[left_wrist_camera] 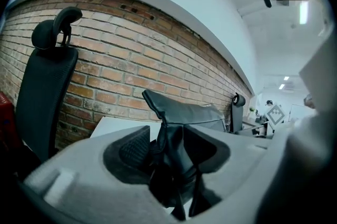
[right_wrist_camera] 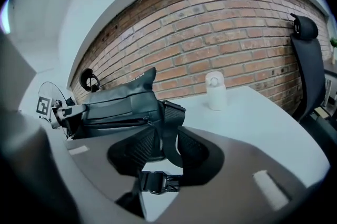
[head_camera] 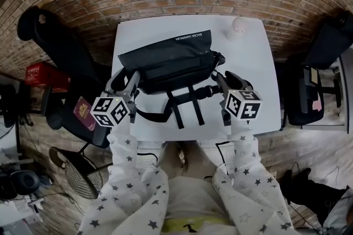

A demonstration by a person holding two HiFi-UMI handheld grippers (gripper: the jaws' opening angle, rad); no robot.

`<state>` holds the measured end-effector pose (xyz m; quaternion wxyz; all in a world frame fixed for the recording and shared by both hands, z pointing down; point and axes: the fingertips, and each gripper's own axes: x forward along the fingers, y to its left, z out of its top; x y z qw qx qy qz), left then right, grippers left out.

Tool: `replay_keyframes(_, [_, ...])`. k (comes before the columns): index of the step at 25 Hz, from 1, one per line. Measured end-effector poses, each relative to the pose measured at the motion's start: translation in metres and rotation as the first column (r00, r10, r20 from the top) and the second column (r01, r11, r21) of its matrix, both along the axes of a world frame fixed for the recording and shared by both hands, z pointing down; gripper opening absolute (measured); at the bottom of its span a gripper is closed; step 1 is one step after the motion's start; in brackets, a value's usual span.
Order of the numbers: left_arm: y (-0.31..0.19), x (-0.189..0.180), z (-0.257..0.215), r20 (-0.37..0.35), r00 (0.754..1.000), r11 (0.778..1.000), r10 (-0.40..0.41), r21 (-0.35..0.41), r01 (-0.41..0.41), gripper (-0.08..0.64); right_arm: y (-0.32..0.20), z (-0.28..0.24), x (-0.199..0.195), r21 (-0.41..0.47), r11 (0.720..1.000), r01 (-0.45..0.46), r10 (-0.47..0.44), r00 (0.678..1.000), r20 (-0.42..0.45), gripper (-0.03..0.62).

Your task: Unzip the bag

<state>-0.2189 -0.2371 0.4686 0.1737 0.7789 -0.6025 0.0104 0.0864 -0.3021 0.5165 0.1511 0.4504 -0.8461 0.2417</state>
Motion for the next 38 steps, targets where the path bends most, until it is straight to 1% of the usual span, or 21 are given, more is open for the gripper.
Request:
replay_keyframes(3, [0.007, -0.006, -0.009, -0.013, 0.999, 0.999, -0.04, 0.022, 0.04, 0.196, 0.001, -0.006, 0.001, 0.033, 0.999, 0.022, -0.022, 1.0, 0.005, 0.146])
replay_keyframes(5, [0.012, -0.007, -0.017, 0.011, 0.998, 0.998, -0.058, 0.038, 0.058, 0.195, 0.002, -0.014, 0.002, 0.057, 0.998, 0.036, -0.037, 0.999, 0.015, 0.143])
replay_keyframes(8, [0.019, -0.004, -0.032, 0.064, 0.995, 0.995, -0.074, 0.065, 0.07, 0.13, 0.005, -0.03, 0.002, 0.106, 0.993, 0.06, -0.064, 0.997, 0.034, 0.104])
replay_keyframes(10, [0.025, 0.001, -0.041, 0.072, 0.994, 0.994, -0.082, 0.084, 0.076, 0.066, 0.008, -0.04, 0.001, 0.143, 0.986, 0.083, -0.088, 0.996, 0.028, 0.066])
replay_keyframes(11, [0.028, 0.004, -0.044, 0.073, 0.994, 0.993, -0.087, 0.091, 0.08, 0.04, 0.011, -0.045, 0.0, 0.16, 0.982, 0.097, -0.102, 0.994, 0.024, 0.018])
replay_keyframes(12, [0.031, 0.007, -0.048, 0.075, 0.993, 0.992, -0.09, 0.096, 0.083, 0.011, 0.014, -0.049, -0.001, 0.175, 0.978, 0.11, -0.116, 0.993, 0.026, 0.008])
replay_keyframes(13, [0.035, 0.011, -0.05, 0.078, 0.993, 0.992, -0.092, 0.097, 0.084, -0.001, 0.017, -0.055, -0.002, 0.189, 0.975, 0.12, -0.129, 0.991, 0.038, 0.008])
replay_keyframes(16, [0.045, 0.024, -0.056, 0.08, 0.993, 0.992, -0.092, 0.097, 0.084, -0.002, 0.025, -0.073, -0.003, 0.232, 0.964, 0.132, -0.156, 0.984, 0.086, 0.008])
replay_keyframes(18, [0.051, 0.031, -0.059, 0.076, 0.993, 0.992, -0.09, 0.097, 0.082, -0.002, 0.03, -0.084, -0.004, 0.259, 0.957, 0.134, -0.166, 0.981, 0.103, 0.008])
replay_keyframes(22, [0.058, 0.047, -0.068, 0.072, 0.996, 0.994, -0.061, 0.097, 0.054, -0.002, 0.036, -0.105, -0.002, 0.301, 0.945, 0.127, -0.177, 0.973, 0.146, 0.008])
replay_keyframes(26, [0.066, 0.059, -0.08, 0.076, 0.996, 0.993, -0.045, 0.114, 0.036, -0.002, 0.043, -0.125, 0.0, 0.342, 0.933, 0.114, -0.183, 0.967, 0.177, 0.008])
replay_keyframes(31, [0.069, 0.066, -0.095, 0.074, 0.997, 0.989, -0.03, 0.145, 0.019, -0.002, 0.049, -0.146, 0.0, 0.384, 0.917, 0.106, -0.199, 0.956, 0.214, 0.008])
replay_keyframes(38, [0.071, 0.067, -0.114, 0.082, 0.996, 0.982, -0.034, 0.188, 0.018, -0.002, 0.051, -0.172, -0.001, 0.435, 0.896, 0.086, -0.217, 0.941, 0.261, 0.008])
